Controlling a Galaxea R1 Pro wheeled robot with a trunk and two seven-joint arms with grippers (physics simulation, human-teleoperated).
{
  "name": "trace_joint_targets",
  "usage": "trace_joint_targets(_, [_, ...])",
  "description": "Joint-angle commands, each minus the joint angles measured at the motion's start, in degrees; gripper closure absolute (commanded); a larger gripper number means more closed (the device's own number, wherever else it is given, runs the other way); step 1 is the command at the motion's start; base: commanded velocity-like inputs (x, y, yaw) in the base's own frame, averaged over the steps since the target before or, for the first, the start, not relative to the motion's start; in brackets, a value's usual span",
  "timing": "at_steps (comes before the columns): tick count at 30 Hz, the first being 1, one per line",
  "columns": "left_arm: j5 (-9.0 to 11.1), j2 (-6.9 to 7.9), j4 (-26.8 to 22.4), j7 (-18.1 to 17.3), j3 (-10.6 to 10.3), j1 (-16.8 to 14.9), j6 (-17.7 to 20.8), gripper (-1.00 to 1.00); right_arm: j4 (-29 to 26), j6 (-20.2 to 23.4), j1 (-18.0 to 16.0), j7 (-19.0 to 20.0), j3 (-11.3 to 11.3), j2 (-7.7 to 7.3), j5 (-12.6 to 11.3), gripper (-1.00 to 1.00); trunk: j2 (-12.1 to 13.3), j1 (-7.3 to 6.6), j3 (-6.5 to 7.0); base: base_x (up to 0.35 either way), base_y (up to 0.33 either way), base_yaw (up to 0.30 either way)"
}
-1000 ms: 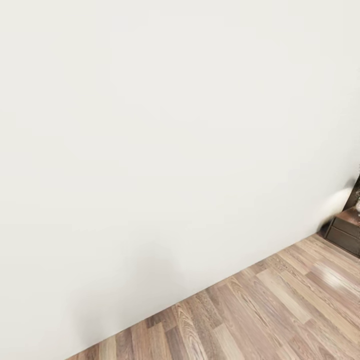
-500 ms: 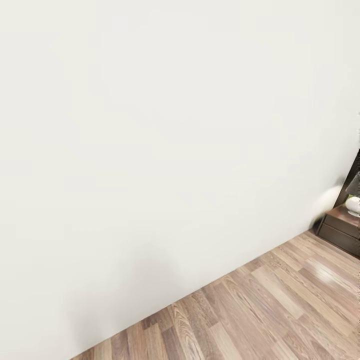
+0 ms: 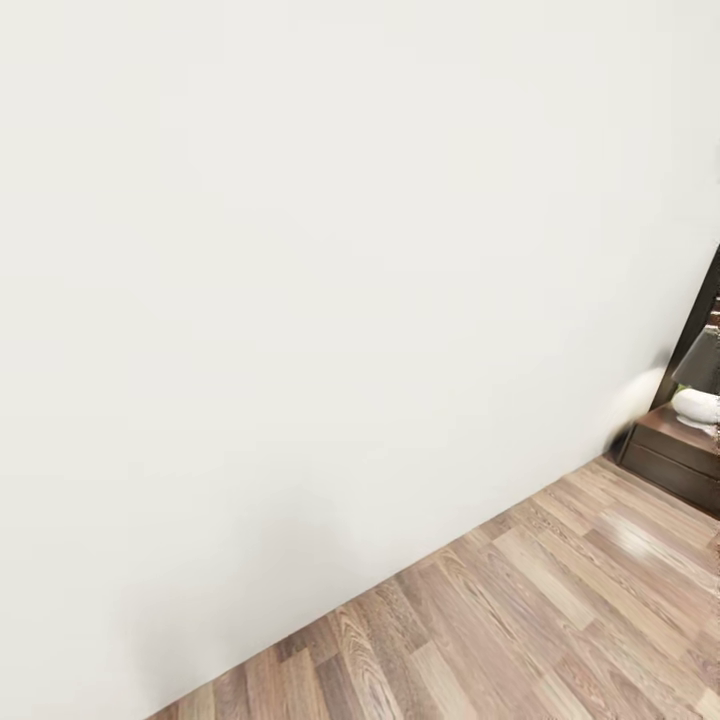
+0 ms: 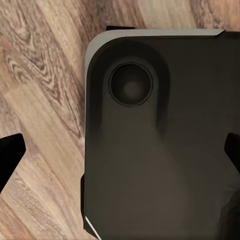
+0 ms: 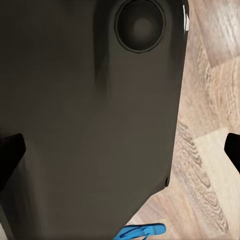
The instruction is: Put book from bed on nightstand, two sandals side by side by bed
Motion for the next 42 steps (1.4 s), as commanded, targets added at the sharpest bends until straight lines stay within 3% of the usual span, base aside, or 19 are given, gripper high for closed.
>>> trace_joint_targets(1, [0.33, 0.0, -0.01, -0.02, -0.03, 0.01, -0.16, -1.0, 0.0, 0.02, -0.01, -0.05, 0.05, 0.01, 0.03, -1.0, -0.02, 0.0, -0.03, 0.0, 0.0, -0.087])
trace_joint_targets(42, [0.33, 0.0, -0.01, -0.01, -0.02, 0.01, -0.16, -1.0, 0.0, 0.02, -0.01, -0.05, 0.05, 0.01, 0.05, -1.0, -0.02, 0.0, -0.03, 0.0, 0.0, -0.086])
